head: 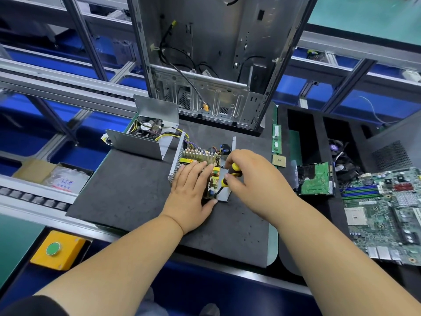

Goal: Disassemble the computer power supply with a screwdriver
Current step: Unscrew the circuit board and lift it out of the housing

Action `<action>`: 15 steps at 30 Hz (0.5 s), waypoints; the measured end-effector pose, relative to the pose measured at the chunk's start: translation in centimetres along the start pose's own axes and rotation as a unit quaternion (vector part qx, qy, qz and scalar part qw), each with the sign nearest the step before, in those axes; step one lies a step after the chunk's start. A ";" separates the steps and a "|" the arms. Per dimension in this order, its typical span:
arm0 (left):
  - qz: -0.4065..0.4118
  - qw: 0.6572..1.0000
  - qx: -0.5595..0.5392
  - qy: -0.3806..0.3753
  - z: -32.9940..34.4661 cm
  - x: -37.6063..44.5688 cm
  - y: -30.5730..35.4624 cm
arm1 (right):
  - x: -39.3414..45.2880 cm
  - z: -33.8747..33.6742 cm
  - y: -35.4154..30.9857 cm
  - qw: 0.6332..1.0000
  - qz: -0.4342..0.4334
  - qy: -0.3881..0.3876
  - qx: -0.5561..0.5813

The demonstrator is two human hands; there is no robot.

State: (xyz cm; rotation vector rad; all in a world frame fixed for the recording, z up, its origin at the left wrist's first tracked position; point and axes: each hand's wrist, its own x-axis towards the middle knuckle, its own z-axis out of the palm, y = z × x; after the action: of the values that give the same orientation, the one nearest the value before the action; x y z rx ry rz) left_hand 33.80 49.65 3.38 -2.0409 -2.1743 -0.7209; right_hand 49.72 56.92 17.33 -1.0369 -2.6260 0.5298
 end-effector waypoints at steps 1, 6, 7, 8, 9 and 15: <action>0.001 1.000 0.001 -0.003 -0.1 0.0 0.0 | -0.1 -0.1 0.0 1.000 -0.001 0.004 0.003; 0.007 1.000 -0.007 -0.005 -0.2 -0.1 0.0 | -0.2 -0.8 0.0 1.000 -0.008 0.010 0.013; 0.009 1.000 -0.014 -0.002 -0.2 -0.2 0.0 | -0.2 -0.9 0.0 1.000 -0.008 0.011 0.016; 0.010 1.000 -0.023 0.003 -0.3 -0.2 0.0 | -0.3 -1.0 0.0 1.000 -0.010 0.012 0.019; 0.011 0.999 -0.036 0.011 -0.3 -0.2 0.0 | -0.3 -1.2 0.0 1.000 -0.013 0.016 0.023; -0.026 0.986 -0.155 0.054 -2.3 0.9 1.6 | -0.4 -3.5 1.5 0.984 0.028 0.112 0.136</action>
State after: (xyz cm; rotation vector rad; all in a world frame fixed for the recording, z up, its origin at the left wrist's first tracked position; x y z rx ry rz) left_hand 34.58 49.62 6.21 -2.0240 -2.1772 -1.2143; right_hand 52.18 58.46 19.79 -1.0201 -2.2596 0.7170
